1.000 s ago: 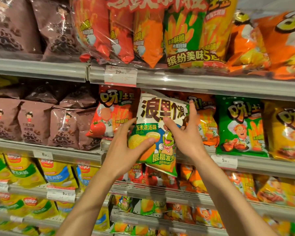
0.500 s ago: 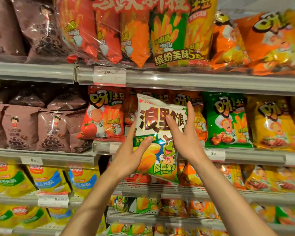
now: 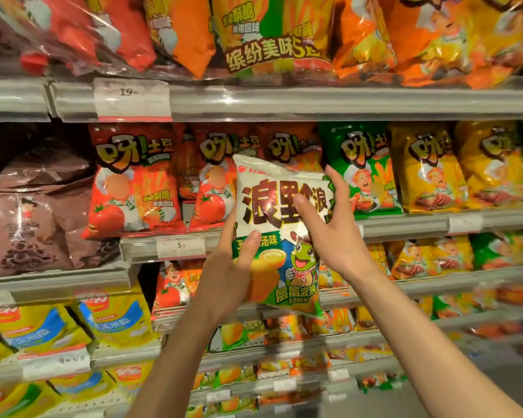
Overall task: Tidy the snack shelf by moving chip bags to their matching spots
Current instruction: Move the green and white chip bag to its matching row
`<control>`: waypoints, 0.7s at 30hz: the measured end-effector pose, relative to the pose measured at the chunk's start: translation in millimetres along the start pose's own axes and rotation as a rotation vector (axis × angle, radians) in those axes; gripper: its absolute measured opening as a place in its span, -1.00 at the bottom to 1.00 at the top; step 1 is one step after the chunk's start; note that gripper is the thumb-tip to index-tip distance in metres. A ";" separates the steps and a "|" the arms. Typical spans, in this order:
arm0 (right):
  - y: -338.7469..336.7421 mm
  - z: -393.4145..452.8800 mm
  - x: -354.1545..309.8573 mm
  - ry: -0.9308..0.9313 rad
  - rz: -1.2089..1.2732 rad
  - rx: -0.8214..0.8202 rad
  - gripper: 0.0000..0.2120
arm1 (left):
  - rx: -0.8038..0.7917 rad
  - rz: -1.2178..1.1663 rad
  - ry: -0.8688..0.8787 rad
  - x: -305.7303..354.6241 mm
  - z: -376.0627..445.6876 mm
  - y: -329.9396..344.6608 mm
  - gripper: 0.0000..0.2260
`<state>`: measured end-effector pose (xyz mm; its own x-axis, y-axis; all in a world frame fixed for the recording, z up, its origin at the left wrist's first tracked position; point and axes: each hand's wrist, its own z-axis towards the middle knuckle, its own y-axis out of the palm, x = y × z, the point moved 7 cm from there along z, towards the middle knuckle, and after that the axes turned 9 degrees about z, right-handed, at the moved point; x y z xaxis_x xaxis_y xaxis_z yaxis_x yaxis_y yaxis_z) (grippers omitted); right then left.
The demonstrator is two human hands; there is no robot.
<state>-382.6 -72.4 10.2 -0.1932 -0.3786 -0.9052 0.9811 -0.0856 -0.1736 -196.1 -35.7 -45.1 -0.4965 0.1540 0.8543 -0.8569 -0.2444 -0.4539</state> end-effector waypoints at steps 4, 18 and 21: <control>-37.1 -13.0 11.0 0.019 -0.048 0.046 -0.27 | -0.056 -0.003 0.038 9.8 -6.6 35.5 -0.53; -271.8 -40.1 57.6 0.068 -0.021 0.232 -0.27 | -0.247 0.075 0.104 129.0 -31.5 235.2 -0.55; -346.4 -44.9 72.1 0.085 -0.039 0.267 -0.26 | -0.276 0.065 0.093 166.8 -40.0 300.1 -0.66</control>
<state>-735.9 -28.7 -12.4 -0.2182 -0.2929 -0.9309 0.9328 -0.3429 -0.1108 -541.6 -45.1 -49.0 -0.5515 0.2367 0.7999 -0.8217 0.0105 -0.5698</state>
